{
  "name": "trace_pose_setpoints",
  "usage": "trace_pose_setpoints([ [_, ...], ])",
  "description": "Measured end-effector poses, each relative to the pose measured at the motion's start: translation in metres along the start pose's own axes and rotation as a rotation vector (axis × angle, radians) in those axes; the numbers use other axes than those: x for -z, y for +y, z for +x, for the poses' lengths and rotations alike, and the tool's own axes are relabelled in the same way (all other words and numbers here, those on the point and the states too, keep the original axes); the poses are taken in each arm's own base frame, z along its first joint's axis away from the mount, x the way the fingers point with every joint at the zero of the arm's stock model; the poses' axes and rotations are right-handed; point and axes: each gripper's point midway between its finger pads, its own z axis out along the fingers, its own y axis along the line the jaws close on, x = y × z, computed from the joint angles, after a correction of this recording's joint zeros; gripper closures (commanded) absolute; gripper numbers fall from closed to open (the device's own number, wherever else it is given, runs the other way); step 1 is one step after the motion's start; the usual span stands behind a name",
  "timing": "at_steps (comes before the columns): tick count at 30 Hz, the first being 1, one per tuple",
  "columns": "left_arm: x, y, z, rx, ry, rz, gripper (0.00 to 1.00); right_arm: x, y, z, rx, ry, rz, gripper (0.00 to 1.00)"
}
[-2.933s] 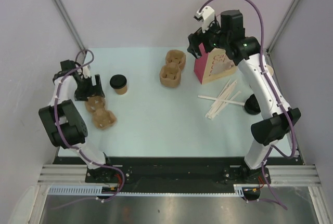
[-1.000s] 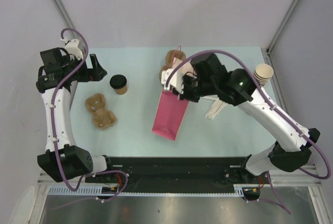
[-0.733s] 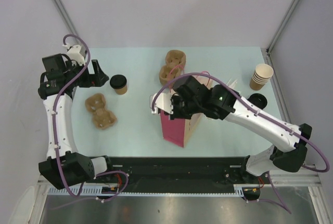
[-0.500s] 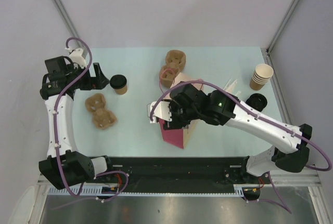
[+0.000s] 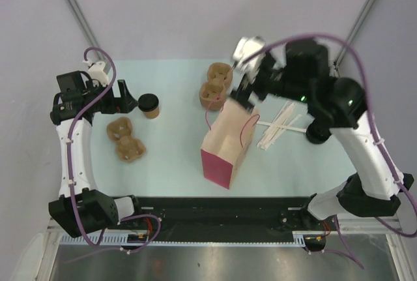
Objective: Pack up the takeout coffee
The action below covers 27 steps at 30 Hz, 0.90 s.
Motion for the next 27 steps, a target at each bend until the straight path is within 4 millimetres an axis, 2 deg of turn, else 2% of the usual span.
trace_pose_setpoints([
  [2, -0.001, 0.000, -0.001, -0.001, -0.005, 0.001, 0.01, 0.017, -0.054, 0.007, -0.083, -0.009, 0.138, 0.02],
  [4, -0.002, 0.001, -0.004, -0.003, -0.015, 0.000, 0.00, 0.029, -0.095, 0.026, -0.155, 0.011, 0.227, 0.03],
  [6, -0.003, 0.002, -0.007, -0.004, -0.027, -0.002, 0.01, 0.029, -0.113, 0.052, -0.222, 0.053, 0.234, 0.05],
  [7, -0.004, 0.003, -0.009, -0.007, -0.038, -0.003, 0.00, 0.025, -0.116, 0.066, -0.256, 0.079, 0.213, 0.05],
  [10, -0.011, 0.008, -0.009, -0.019, -0.060, -0.008, 0.01, 0.005, -0.110, 0.106, -0.345, 0.172, 0.112, 0.05],
  [14, -0.018, 0.012, 0.002, -0.017, -0.046, -0.013, 0.01, -0.023, -0.088, 0.154, -0.423, 0.300, -0.031, 0.09],
  [17, -0.017, 0.010, 0.008, -0.031, -0.022, -0.002, 0.00, -0.032, -0.072, 0.179, -0.462, 0.376, -0.102, 0.13],
  [22, -0.020, 0.017, 0.022, 0.000, 0.047, 0.029, 0.01, -0.036, -0.055, 0.196, -0.472, 0.436, -0.170, 0.31],
  [25, -0.022, 0.037, 0.035, 0.061, 0.097, 0.017, 0.01, -0.040, -0.045, 0.202, -0.466, 0.460, -0.202, 0.44],
  [27, -0.024, 0.051, 0.043, 0.093, 0.125, -0.006, 0.01, -0.043, -0.036, 0.210, -0.464, 0.488, -0.225, 0.56],
])
